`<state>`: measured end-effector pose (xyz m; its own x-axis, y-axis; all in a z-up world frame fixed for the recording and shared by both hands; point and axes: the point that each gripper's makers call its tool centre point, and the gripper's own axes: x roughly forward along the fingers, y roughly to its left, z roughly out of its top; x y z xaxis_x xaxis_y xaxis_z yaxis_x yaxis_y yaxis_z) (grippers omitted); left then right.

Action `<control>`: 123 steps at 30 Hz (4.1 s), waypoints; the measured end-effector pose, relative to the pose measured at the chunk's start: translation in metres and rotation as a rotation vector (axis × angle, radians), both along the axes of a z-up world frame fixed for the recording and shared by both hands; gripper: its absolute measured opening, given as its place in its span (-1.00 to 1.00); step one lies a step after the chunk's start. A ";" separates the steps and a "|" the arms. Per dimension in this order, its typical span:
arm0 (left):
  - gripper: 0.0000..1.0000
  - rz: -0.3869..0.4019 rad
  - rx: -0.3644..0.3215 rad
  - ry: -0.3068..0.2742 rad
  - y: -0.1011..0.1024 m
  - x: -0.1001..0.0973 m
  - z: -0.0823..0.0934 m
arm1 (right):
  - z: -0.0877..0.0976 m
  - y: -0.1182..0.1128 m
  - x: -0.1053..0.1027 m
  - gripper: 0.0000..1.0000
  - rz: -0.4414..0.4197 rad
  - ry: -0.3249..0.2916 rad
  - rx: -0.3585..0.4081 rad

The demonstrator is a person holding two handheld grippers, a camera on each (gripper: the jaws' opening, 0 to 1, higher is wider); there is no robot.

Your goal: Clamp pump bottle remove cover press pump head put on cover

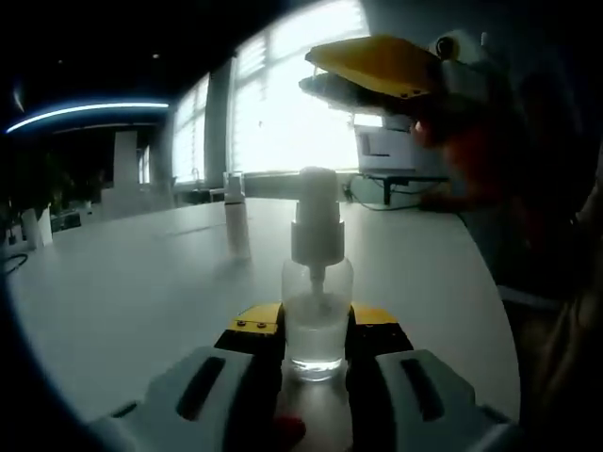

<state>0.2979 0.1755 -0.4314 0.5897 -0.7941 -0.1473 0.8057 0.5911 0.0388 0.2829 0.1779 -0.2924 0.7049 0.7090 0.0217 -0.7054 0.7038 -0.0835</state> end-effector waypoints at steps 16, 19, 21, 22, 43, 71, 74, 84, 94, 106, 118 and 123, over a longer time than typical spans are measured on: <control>-0.68 0.001 -0.002 0.000 0.001 -0.002 0.000 | -0.015 -0.048 0.009 -0.77 -0.106 0.014 -0.009; -0.68 0.001 -0.001 -0.001 0.001 -0.002 0.000 | -0.019 -0.057 0.012 -0.77 -0.126 0.020 -0.008; -0.68 0.001 0.000 -0.002 0.001 -0.002 0.000 | -0.024 -0.062 0.013 -0.76 -0.139 0.024 -0.012; -0.68 0.001 0.000 -0.002 0.001 -0.002 0.000 | -0.026 -0.064 0.013 -0.76 -0.147 0.025 -0.015; -0.68 0.001 0.001 -0.001 0.000 -0.002 0.000 | -0.086 -0.107 0.031 -0.76 -0.264 0.127 -0.024; -0.68 0.004 0.002 0.001 0.000 -0.002 -0.001 | -0.125 -0.121 0.055 -0.76 -0.305 0.206 -0.062; -0.68 0.004 0.004 -0.002 0.000 -0.002 -0.001 | -0.127 -0.121 0.058 -0.76 -0.303 0.217 -0.069; -0.68 0.004 0.006 -0.004 -0.001 -0.003 0.000 | -0.134 -0.118 0.059 -0.76 -0.300 0.240 -0.082; -0.68 0.005 0.005 -0.001 -0.001 -0.003 -0.001 | -0.141 -0.119 0.064 -0.76 -0.304 0.258 -0.088; -0.68 0.005 0.005 0.001 0.000 -0.002 -0.001 | -0.141 -0.118 0.069 -0.76 -0.308 0.252 -0.087; -0.68 0.004 0.005 0.001 -0.001 -0.002 -0.001 | -0.130 -0.118 0.066 -0.68 -0.305 0.217 -0.066; -0.68 0.004 0.004 0.003 0.000 -0.002 -0.001 | -0.123 -0.124 0.063 -0.68 -0.323 0.200 -0.047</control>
